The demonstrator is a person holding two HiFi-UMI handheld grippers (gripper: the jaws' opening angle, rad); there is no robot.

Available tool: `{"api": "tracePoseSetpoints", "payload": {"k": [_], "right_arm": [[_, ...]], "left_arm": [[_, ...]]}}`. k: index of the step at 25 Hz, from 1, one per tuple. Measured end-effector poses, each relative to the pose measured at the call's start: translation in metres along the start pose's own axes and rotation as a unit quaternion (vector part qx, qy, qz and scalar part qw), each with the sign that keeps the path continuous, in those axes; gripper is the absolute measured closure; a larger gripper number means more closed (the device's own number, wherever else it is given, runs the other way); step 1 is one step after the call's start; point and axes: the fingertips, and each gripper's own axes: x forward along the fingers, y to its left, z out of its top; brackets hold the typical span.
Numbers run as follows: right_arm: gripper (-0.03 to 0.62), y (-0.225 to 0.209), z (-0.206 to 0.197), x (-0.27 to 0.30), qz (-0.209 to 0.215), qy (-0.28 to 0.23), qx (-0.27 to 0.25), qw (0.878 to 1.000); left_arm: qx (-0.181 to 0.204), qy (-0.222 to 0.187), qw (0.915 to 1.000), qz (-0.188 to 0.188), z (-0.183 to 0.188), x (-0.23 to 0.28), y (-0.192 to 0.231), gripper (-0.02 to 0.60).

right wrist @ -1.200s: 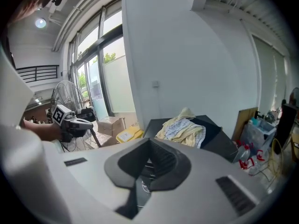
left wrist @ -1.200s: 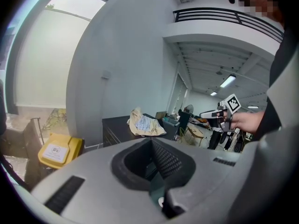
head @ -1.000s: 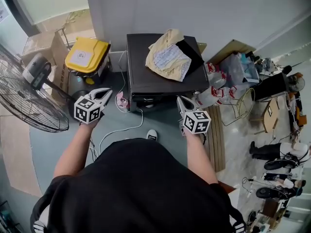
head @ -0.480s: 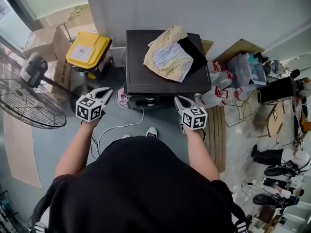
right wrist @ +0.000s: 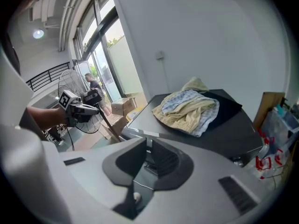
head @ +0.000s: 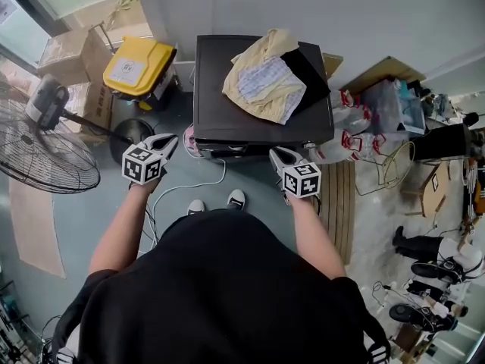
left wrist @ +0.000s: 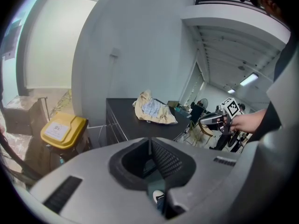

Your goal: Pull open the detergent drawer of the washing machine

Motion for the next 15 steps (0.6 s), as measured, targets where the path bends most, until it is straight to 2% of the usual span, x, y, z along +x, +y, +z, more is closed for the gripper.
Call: {"api": "tracePoseSetpoints", "payload": {"k": [3,6,15], "right_arm": [[0.545,-0.003,-0.009,0.009,0.014,0.013,-0.006,1.0],[0.52,-0.007,-0.018,0.017,0.027,0.029,-0.011,0.999],[0.479,-0.005,-0.039,0.043,0.06,0.065,-0.024,0.996]], "left_arm": [[-0.007,0.013,0.9999,0.002,-0.011,0.009,0.0,0.563],[-0.015,0.03,0.9994,0.004,-0.021,0.02,-0.001,0.503],[-0.02,0.063,0.9978,0.004,-0.044,0.039,0.004,0.463]]}}
